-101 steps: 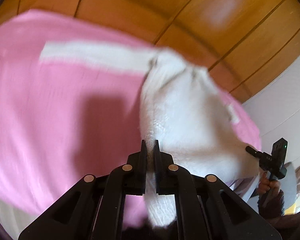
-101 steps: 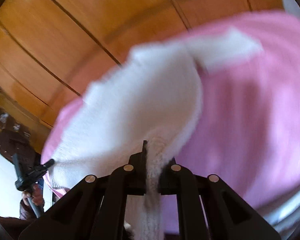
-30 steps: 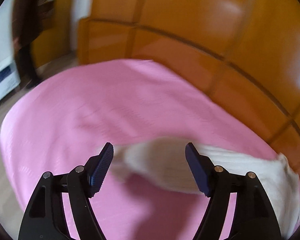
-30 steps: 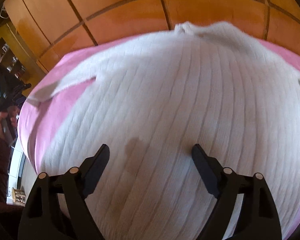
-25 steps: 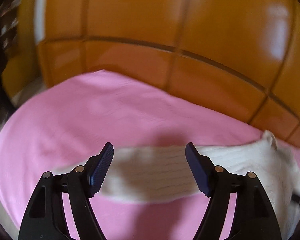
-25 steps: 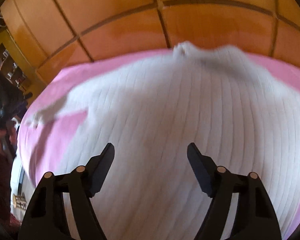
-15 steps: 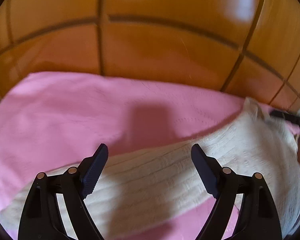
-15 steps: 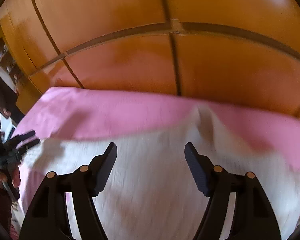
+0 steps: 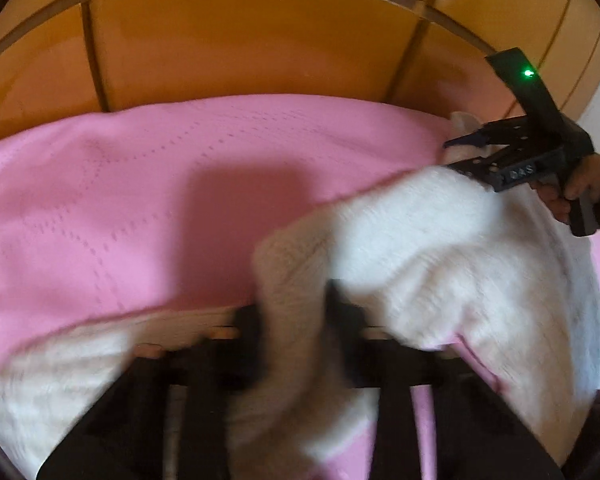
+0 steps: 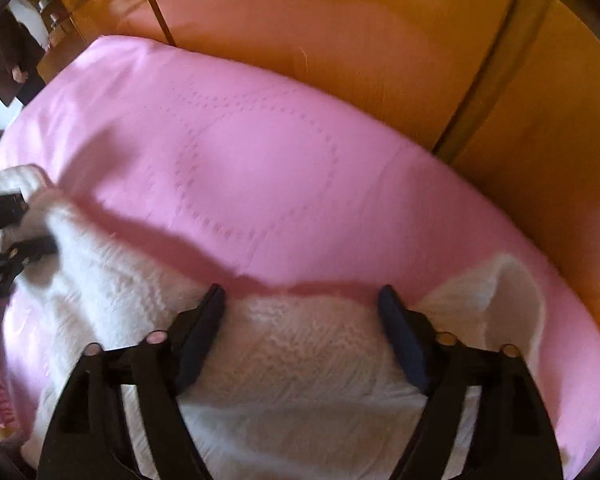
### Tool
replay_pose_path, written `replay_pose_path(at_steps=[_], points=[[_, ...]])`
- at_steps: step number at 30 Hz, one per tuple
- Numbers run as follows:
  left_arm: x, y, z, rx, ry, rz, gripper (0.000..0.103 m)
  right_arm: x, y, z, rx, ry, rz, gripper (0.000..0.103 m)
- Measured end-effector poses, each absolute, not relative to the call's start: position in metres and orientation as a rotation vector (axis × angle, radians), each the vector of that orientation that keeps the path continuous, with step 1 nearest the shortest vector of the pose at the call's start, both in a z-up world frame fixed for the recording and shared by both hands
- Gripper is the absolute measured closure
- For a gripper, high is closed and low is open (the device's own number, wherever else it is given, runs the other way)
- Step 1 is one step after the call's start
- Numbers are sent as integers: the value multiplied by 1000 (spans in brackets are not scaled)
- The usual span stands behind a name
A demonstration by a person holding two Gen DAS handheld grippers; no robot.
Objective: Fold small clothes
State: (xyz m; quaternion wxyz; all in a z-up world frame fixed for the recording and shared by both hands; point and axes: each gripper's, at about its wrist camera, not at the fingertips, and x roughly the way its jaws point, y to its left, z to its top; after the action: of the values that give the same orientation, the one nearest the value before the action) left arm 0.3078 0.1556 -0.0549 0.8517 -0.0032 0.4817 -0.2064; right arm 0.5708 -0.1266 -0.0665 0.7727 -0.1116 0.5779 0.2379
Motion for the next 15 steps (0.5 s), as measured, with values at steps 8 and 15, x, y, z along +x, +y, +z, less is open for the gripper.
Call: replay_pose_path(at_steps=[8, 15], points=[[276, 152, -28, -60, 850, -305, 92, 544, -118, -22, -257, 1075, 570, 94], [305, 156, -43, -175, 925, -124, 71, 559, -147, -30, -78, 959, 268, 68]])
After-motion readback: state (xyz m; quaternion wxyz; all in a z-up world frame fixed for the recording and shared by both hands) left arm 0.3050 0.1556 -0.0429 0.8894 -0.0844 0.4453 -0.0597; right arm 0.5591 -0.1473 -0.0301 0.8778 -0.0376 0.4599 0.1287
